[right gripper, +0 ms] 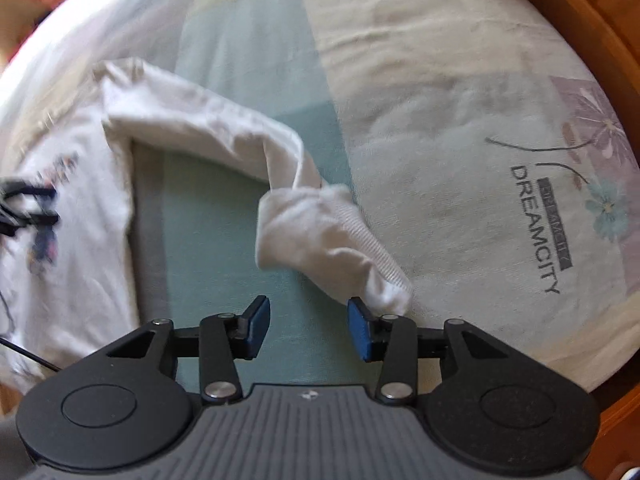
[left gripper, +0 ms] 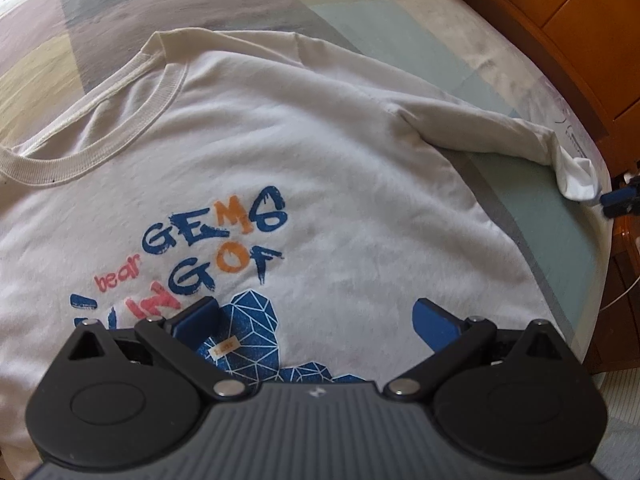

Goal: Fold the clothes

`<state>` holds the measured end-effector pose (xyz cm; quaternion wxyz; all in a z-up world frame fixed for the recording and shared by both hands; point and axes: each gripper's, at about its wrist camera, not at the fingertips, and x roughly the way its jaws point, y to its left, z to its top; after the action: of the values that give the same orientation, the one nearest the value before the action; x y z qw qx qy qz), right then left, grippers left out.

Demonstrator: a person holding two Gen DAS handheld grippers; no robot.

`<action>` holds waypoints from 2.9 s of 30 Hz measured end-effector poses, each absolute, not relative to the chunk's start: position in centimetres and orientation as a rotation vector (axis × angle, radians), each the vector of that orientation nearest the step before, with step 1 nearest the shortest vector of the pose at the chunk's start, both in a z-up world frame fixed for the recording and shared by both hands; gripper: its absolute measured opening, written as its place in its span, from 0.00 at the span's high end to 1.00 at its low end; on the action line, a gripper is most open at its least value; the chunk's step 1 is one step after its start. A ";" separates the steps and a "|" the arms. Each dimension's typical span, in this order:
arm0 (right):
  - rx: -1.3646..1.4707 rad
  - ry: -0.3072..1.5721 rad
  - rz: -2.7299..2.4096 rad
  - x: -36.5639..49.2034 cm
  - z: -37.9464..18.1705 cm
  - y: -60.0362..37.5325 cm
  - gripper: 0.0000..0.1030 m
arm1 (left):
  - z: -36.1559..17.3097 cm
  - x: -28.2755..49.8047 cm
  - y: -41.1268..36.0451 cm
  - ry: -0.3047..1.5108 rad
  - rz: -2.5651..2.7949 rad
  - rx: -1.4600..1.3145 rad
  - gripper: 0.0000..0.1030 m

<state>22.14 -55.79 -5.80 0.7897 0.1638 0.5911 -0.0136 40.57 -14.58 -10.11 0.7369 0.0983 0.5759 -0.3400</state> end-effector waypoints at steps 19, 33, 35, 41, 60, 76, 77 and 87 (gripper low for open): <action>0.357 1.188 -0.099 24.0 -11.1 -55.6 0.67 | -10.4 40.6 -15.2 1.275 -0.754 0.260 0.01; 0.116 1.054 -0.424 25.7 -4.5 -62.0 0.91 | -9.1 41.3 -15.2 1.280 -0.763 0.188 0.01; 0.102 1.044 -0.472 26.0 -3.8 -63.7 0.91 | -8.9 41.3 -15.3 1.274 -0.766 0.184 0.01; -0.011 1.038 -0.541 27.6 -3.1 -65.2 0.92 | -8.4 41.2 -15.4 1.256 -0.776 0.180 0.01; 0.122 0.949 -0.139 35.0 -4.5 -59.3 0.70 | -8.7 41.3 -14.9 1.255 -0.769 0.141 0.01; -0.119 1.112 0.443 45.9 -10.9 -45.2 0.96 | -9.3 41.3 -13.6 1.212 -0.762 0.065 0.01; -0.145 1.115 0.443 46.1 -10.9 -44.8 0.96 | -9.2 41.4 -13.5 1.212 -0.759 0.062 0.01; -0.243 1.016 0.259 51.7 -10.0 -44.6 0.99 | -8.3 41.4 -12.7 1.168 -0.750 0.103 0.01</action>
<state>51.73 -44.63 -9.97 0.8588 -0.1156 0.4836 0.1235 41.44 -12.66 -8.26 0.7675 0.0475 0.5379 -0.3453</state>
